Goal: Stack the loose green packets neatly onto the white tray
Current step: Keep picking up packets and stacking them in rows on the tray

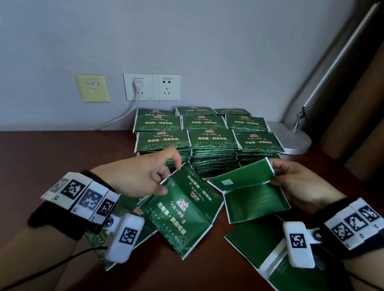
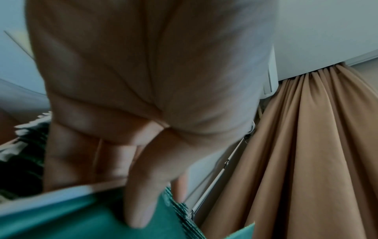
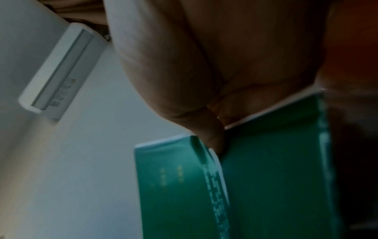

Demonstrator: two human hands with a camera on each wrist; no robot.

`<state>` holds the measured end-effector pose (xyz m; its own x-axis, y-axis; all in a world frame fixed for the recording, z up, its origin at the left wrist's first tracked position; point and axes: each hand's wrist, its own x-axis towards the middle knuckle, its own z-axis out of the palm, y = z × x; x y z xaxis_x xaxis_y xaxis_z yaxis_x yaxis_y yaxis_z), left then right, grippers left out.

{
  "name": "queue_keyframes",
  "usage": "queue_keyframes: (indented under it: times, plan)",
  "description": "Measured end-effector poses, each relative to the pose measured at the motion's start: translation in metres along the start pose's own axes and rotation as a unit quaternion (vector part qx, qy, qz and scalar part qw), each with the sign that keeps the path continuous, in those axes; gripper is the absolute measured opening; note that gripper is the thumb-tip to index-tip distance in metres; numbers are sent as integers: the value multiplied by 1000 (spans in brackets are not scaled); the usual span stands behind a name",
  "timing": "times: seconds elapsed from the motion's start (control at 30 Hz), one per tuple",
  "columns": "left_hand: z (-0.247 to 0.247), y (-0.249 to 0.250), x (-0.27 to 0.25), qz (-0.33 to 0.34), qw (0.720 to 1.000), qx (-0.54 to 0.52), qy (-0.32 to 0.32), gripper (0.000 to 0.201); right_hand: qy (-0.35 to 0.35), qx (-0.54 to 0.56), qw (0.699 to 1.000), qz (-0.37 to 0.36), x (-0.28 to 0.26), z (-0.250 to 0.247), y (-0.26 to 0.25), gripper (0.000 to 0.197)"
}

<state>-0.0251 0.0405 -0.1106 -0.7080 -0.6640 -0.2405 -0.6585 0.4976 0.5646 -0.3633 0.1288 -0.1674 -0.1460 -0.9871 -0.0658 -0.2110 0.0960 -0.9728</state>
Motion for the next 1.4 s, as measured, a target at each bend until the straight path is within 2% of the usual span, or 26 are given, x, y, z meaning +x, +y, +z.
queue_keyframes:
  times: [0.07, 0.13, 0.23, 0.3, 0.4, 0.47, 0.53, 0.63, 0.73, 0.83, 0.93, 0.97, 1.0, 1.13, 1.23, 1.33, 1.4]
  plan:
    - [1, 1, 0, 2, 1000, 18, -20, 45, 10, -4, 1000, 13, 1, 0, 0, 37]
    - [2, 1, 0, -15, 998, 28, -46, 53, 6, -1, 999, 34, 0, 0, 0, 48]
    - [3, 1, 0, -23, 996, 58, -64, 59, -2, -8, 998, 59, -1, -2, -4, 44]
    - [4, -1, 0, -18, 997, 73, -36, 52, -2, -7, 998, 66, 0, -3, -7, 41]
    - [4, -2, 1, -9, 997, 73, 21, 30, 4, 7, 997, 77, 0, -3, -7, 44]
    - [2, 1, 1, 3, 996, 80, 50, 14, 5, 7, 997, 80, -3, 0, -7, 39]
    - [1, 5, 0, 22, 993, 84, 85, 7, 7, 11, 997, 76, -2, -1, -6, 36]
    - [1, 4, 2, 54, 987, 63, 137, 19, 16, 24, 997, 72, -2, 1, -6, 38]
    - [4, 2, 6, 55, 980, 10, 190, 28, 3, 38, 995, 88, -4, 4, -6, 41]
    - [10, 6, 10, 55, 972, -59, 219, 20, -36, 53, 992, 109, -6, 5, -11, 42]
    - [16, 6, 14, 58, 962, -127, 235, 18, -54, -58, 996, 47, -10, 4, -15, 8]
    - [17, 5, 16, 62, 957, -154, 239, 21, -52, -90, 995, 11, -11, 2, -16, 16]
    - [17, 3, 18, 70, 950, -185, 240, 24, -48, -88, 995, -13, -10, -1, -15, 26]
    - [12, 10, 20, 83, 918, -286, 260, 44, 17, 51, 995, -86, -4, -11, -32, 51]
    - [-3, 27, 28, 80, 898, -326, 284, 53, 92, 109, 986, -89, 14, -23, -54, 54]
    - [-27, 50, 52, 85, 899, -326, 279, 51, 140, 91, 984, -59, 36, -41, -70, 46]
    - [-44, 67, 73, 85, 905, -318, 271, 45, 145, 88, 985, -45, 49, -54, -71, 45]
